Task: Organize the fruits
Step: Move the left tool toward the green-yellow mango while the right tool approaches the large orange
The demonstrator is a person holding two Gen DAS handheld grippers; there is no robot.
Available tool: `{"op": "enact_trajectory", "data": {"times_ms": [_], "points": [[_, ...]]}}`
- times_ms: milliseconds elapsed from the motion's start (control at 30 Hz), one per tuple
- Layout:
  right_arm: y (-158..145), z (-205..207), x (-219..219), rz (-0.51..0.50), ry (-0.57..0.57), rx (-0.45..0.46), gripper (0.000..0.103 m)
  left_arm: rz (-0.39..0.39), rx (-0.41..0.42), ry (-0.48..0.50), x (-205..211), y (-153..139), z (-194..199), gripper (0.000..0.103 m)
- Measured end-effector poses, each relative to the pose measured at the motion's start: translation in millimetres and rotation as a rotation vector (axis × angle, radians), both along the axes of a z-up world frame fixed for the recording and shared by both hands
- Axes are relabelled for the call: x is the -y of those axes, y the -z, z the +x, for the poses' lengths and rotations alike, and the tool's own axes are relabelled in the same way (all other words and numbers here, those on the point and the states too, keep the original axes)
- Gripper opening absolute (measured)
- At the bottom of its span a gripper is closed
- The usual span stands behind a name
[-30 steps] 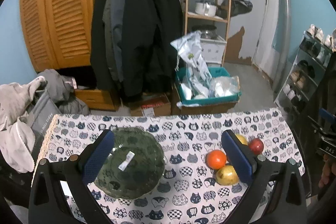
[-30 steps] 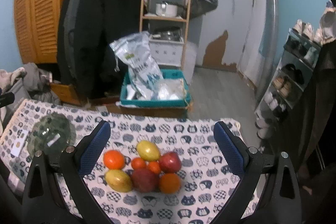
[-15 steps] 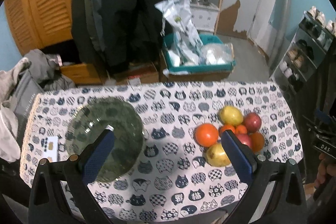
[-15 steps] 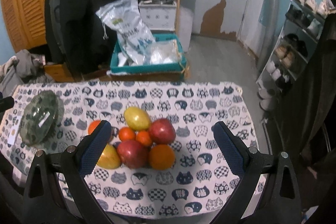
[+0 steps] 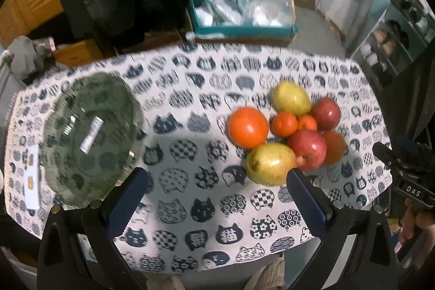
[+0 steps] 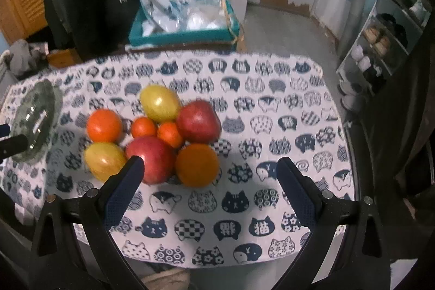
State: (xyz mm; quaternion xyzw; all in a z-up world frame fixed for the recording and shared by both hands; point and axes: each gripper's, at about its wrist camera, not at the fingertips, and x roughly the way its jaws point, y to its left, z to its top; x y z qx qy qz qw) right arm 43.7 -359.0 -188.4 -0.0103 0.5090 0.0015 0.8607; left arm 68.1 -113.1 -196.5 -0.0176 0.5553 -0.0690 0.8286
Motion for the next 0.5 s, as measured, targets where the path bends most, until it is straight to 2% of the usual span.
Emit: {"op": "enact_trajectory", "data": {"times_ms": [167, 500], "points": [[25.5, 3.1, 3.3, 0.012, -0.006, -0.064, 0.097, 0.002, -0.082, 0.014, 22.2, 33.0, 4.2, 0.102], [62.9, 10.4, 9.6, 0.018, -0.012, -0.150, 0.096, 0.017, -0.146, 0.039, 55.4, 72.5, 10.2, 0.102]]}}
